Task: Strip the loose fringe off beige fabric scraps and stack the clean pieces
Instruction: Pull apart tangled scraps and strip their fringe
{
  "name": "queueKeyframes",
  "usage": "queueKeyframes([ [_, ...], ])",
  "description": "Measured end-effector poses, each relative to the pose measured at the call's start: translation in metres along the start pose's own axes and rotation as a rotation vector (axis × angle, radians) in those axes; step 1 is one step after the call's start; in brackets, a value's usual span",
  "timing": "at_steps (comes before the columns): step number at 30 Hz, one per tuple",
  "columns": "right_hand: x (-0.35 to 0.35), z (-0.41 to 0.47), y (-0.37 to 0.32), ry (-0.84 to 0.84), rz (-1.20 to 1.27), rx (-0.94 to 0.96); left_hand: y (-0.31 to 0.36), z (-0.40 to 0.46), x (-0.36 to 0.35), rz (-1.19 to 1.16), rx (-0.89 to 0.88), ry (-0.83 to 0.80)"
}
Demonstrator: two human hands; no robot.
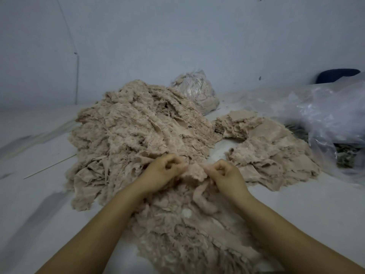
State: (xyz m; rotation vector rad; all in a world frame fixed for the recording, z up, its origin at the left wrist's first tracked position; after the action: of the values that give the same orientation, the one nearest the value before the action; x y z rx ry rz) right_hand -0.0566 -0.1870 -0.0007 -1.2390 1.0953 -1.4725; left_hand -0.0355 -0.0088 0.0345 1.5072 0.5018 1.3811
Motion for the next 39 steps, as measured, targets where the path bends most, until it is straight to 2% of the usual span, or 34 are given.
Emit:
queueKeyframes([
  [1, 0.005, 0.002, 0.001, 0.046, -0.104, 0.011, -0.002, -0.002, 0.003, 0.118, -0.052, -0.045],
  [3, 0.009, -0.003, 0.000, 0.059, -0.278, 0.057, -0.009, -0.011, -0.002, 0.321, -0.106, -0.305],
  [4, 0.005, -0.007, 0.000, -0.001, -0.336, 0.094, -0.016, -0.018, -0.008, 0.437, -0.095, -0.451],
  [6, -0.011, -0.022, 0.001, -0.287, -0.380, 0.114, -0.031, -0.025, -0.017, 0.688, -0.086, -0.599],
  [8, -0.028, -0.040, 0.007, -0.602, -0.575, 0.115, -0.036, -0.026, -0.018, 0.747, -0.107, -0.569],
  [9, -0.030, -0.043, 0.008, -0.644, -0.687, 0.162, -0.035, -0.025, -0.017, 0.670, -0.105, -0.528],
  [10, -0.028, -0.041, 0.008, -0.607, -0.708, 0.212, -0.031, -0.024, -0.013, 0.549, -0.087, -0.478],
  [11, -0.023, -0.037, 0.005, -0.520, -0.628, 0.234, -0.026, -0.023, -0.008, 0.414, -0.063, -0.410],
  [13, -0.010, -0.028, 0.002, -0.318, -0.315, 0.140, -0.019, -0.020, 0.008, 0.200, -0.012, -0.261],
  [15, 0.001, -0.019, 0.002, -0.213, -0.013, -0.001, -0.016, -0.018, 0.019, 0.113, 0.019, -0.183],
  [17, 0.007, -0.013, 0.002, -0.188, 0.118, -0.069, -0.014, -0.018, 0.023, 0.104, 0.028, -0.156],
  [20, 0.005, -0.015, -0.004, -0.259, 0.096, -0.073, -0.009, -0.021, 0.026, -0.020, 0.046, -0.127],
  [22, -0.001, -0.026, -0.005, -0.368, -0.065, -0.024, -0.008, -0.022, 0.030, 0.019, 0.082, -0.173],
  [25, -0.022, -0.055, -0.006, -0.748, -0.266, 0.066, -0.018, -0.022, 0.030, 0.180, 0.194, -0.315],
  [27, -0.040, -0.072, -0.007, -0.887, -0.384, 0.165, -0.027, -0.023, 0.025, 0.275, 0.271, -0.395],
  [30, -0.069, -0.084, -0.005, -0.852, -0.466, 0.350, -0.028, -0.020, 0.008, 0.424, 0.063, -0.367],
  [32, -0.085, -0.086, -0.006, -0.853, -0.457, 0.369, -0.029, -0.018, -0.007, 0.543, -0.057, -0.326],
  [35, -0.081, -0.070, -0.004, -0.852, -0.368, 0.328, -0.037, -0.020, -0.016, 0.711, -0.090, -0.404],
  [37, -0.061, -0.048, -0.001, -0.718, -0.157, 0.152, -0.043, -0.022, -0.006, 0.668, -0.024, -0.459],
  [38, -0.051, -0.034, 0.002, -0.591, -0.046, 0.077, -0.046, -0.023, 0.001, 0.648, 0.030, -0.484],
  [39, -0.040, -0.020, 0.007, -0.430, -0.044, 0.074, -0.047, -0.024, 0.007, 0.649, 0.084, -0.522],
])
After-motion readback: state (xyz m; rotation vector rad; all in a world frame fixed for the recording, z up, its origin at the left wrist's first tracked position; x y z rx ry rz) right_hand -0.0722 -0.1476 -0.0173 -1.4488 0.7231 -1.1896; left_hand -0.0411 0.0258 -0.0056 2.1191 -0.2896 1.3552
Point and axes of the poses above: each hand's wrist, its own z-axis towards the middle knuckle, its own x-axis out of the back of the hand, y = z × x, the point moved 4 cm from there along z, towards the middle knuckle, and after that the axes turned 3 degrees about -y, right-handed, at the moved point
